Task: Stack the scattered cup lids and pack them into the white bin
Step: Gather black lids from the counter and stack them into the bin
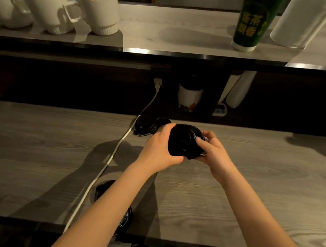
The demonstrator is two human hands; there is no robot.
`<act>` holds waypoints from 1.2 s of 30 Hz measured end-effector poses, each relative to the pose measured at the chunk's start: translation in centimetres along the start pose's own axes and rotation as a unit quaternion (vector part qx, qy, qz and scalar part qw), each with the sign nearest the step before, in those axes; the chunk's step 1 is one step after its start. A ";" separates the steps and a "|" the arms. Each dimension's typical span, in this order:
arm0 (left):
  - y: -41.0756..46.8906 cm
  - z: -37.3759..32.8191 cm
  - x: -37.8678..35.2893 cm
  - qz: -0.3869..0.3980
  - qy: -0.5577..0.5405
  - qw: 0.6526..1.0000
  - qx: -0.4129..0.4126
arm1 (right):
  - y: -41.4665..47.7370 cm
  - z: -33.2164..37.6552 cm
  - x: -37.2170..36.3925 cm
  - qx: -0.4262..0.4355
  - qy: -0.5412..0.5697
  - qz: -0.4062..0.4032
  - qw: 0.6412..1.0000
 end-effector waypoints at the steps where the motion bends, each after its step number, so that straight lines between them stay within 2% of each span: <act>1: 0.0 -0.3 -0.2 0.000 0.006 1.000 -0.002 | -0.1 0.1 -0.3 0.001 -0.013 0.014 1.000; 3: 0.0 -1.1 -0.5 -0.004 0.020 1.000 -0.005 | -0.4 0.3 -0.9 0.009 -0.040 0.032 0.999; 8: -0.1 -1.6 -0.8 -0.019 0.057 0.998 -0.015 | -0.2 0.9 -0.4 0.039 -0.106 0.011 0.993; 13: -1.1 0.0 -1.4 0.023 0.096 0.994 -0.036 | -0.1 0.1 0.1 0.039 -0.148 0.007 0.988; 18: -1.9 6.5 -0.5 0.052 0.087 0.994 0.050 | 0.0 -1.7 1.2 0.021 -0.167 -0.035 0.985; 22: -3.5 12.3 -0.2 0.077 0.162 0.975 0.131 | -0.6 -3.8 0.2 -0.002 -0.169 -0.023 0.985; 26: -6.8 16.2 -1.9 0.154 0.187 0.949 0.202 | -1.2 -6.0 -1.5 -0.021 -0.178 -0.006 0.984; 30: -9.3 17.6 -4.5 0.244 0.206 0.924 0.212 | -1.5 -6.9 -2.7 -0.024 -0.185 0.010 0.982; 36: -8.8 17.1 -4.4 0.200 0.197 0.937 0.207 | -1.6 -6.7 -2.2 -0.020 -0.183 0.008 0.983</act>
Point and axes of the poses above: each hand's wrist, its own y-axis towards the middle knuckle, its own x-axis out of the back of the hand, z = x × y, the point moved 8 cm from there along y, towards the middle knuckle, and after that the axes turned 12 degrees about y, right-handed, at the moved point
